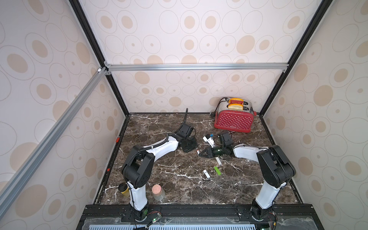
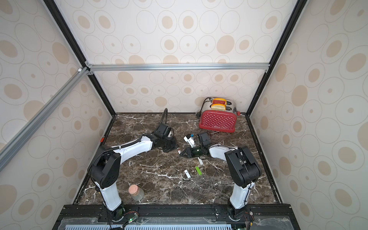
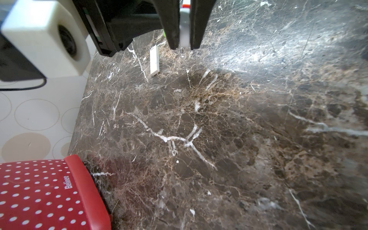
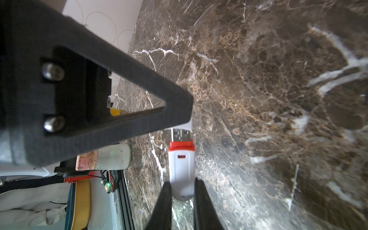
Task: Close the usb drive cover
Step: Close the cover of the USB drive.
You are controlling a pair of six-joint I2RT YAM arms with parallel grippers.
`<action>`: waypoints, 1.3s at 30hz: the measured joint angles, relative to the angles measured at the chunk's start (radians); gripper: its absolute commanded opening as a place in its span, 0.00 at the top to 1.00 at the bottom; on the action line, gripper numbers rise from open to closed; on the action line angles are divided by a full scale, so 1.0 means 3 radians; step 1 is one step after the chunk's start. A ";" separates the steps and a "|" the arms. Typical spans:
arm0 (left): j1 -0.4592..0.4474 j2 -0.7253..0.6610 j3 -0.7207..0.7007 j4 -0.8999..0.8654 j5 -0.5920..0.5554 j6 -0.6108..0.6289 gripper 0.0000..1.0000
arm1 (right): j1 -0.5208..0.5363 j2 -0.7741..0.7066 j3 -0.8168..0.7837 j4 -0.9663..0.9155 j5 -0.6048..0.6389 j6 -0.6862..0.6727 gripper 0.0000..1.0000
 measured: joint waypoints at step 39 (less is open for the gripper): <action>-0.0205 -0.0041 -0.0065 0.0010 -0.0350 0.0130 1.00 | -0.0069 -0.0015 -0.0126 0.0056 -0.0136 0.0107 1.00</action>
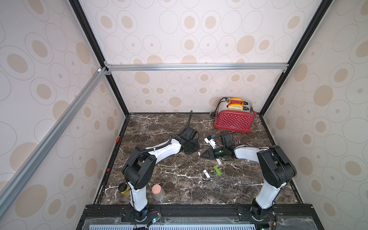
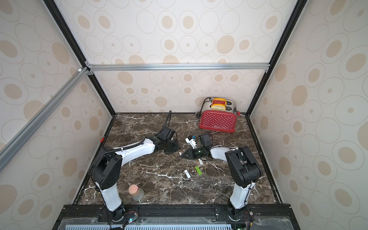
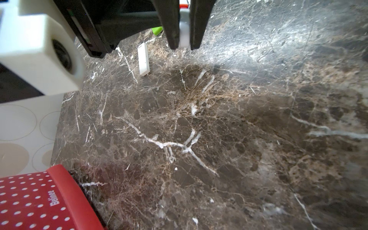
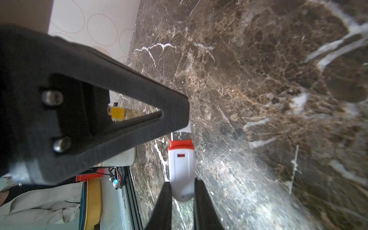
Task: Close the usb drive cover
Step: Close the cover of the USB drive.
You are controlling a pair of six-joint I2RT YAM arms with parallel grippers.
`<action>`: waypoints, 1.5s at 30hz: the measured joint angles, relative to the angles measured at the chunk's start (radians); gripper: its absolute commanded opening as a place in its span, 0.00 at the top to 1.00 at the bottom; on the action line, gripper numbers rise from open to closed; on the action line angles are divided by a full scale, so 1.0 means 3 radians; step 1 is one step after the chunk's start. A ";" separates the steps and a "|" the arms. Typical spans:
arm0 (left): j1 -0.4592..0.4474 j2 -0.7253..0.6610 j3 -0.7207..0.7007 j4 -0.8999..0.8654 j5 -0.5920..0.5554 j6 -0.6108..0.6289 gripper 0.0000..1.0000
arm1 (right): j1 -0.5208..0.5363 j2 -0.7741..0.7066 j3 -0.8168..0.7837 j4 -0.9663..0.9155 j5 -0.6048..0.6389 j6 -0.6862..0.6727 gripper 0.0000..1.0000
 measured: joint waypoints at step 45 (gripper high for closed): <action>-0.0201 -0.0163 -0.0168 0.0145 -0.0319 0.0055 1.00 | -0.0042 -0.0148 -0.0161 0.0095 -0.0065 -0.0006 1.00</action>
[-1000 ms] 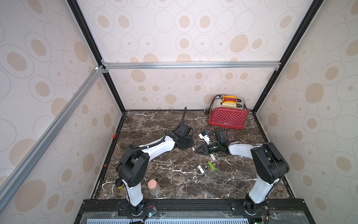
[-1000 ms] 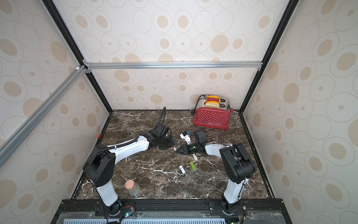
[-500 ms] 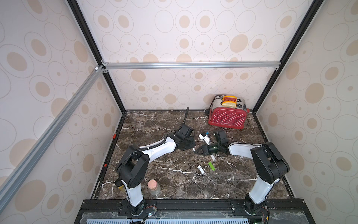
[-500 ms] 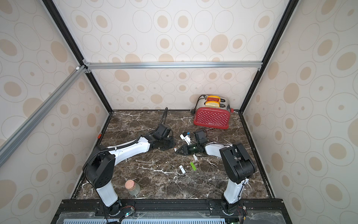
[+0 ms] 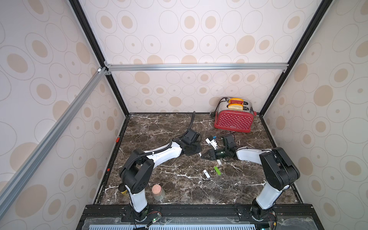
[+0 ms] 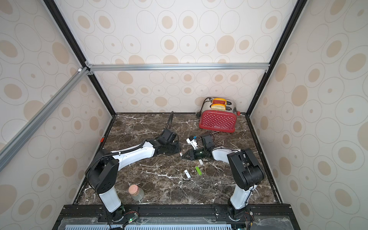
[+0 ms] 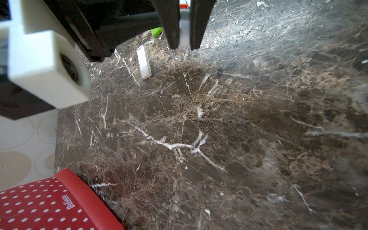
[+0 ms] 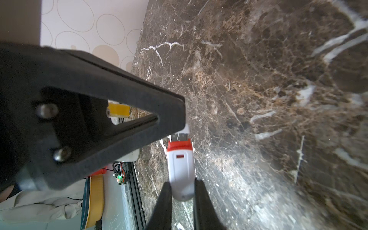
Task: Close the usb drive cover
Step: Close the cover of the USB drive.
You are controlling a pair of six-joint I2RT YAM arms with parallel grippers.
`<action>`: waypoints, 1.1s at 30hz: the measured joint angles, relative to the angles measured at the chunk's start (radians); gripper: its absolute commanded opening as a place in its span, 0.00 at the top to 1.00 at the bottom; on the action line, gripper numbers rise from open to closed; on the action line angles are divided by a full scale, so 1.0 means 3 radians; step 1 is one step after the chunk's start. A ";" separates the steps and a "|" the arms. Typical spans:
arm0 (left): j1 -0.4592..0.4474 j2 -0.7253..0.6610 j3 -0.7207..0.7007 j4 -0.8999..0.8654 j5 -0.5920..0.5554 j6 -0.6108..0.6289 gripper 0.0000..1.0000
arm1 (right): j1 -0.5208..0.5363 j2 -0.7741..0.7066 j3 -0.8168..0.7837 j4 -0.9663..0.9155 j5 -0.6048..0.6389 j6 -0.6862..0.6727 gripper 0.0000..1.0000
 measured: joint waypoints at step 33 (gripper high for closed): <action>-0.0165 -0.0271 -0.0067 0.0076 -0.0282 0.0004 1.00 | -0.0001 -0.0118 0.0108 -0.0210 -0.0075 -0.0306 1.00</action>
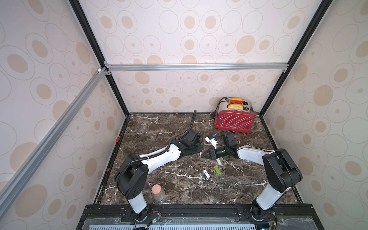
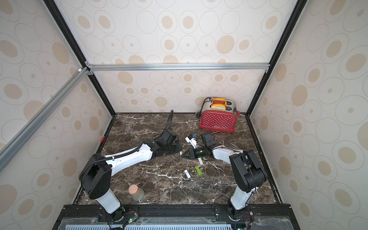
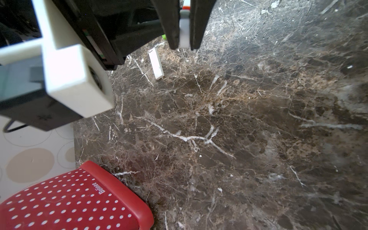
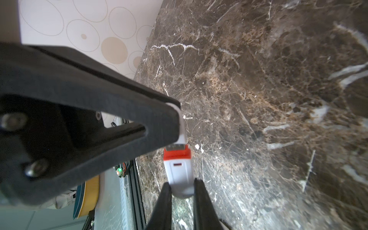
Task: Close the usb drive cover
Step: Close the cover of the USB drive.
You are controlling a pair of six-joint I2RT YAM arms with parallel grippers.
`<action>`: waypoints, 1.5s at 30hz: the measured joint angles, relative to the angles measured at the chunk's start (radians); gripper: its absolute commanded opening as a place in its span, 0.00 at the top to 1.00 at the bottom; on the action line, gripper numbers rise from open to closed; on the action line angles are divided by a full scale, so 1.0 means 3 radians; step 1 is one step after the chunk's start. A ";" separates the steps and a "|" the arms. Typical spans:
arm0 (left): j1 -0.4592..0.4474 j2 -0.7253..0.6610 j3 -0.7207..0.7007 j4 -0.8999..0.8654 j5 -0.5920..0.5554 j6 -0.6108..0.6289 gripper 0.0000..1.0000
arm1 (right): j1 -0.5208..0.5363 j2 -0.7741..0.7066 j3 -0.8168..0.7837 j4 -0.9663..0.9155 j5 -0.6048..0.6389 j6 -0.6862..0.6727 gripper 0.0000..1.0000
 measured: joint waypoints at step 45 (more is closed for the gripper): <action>-0.0153 0.0076 -0.0104 0.0327 -0.0037 -0.0161 1.00 | -0.0062 -0.0309 -0.0027 -0.0445 0.0266 0.0069 1.00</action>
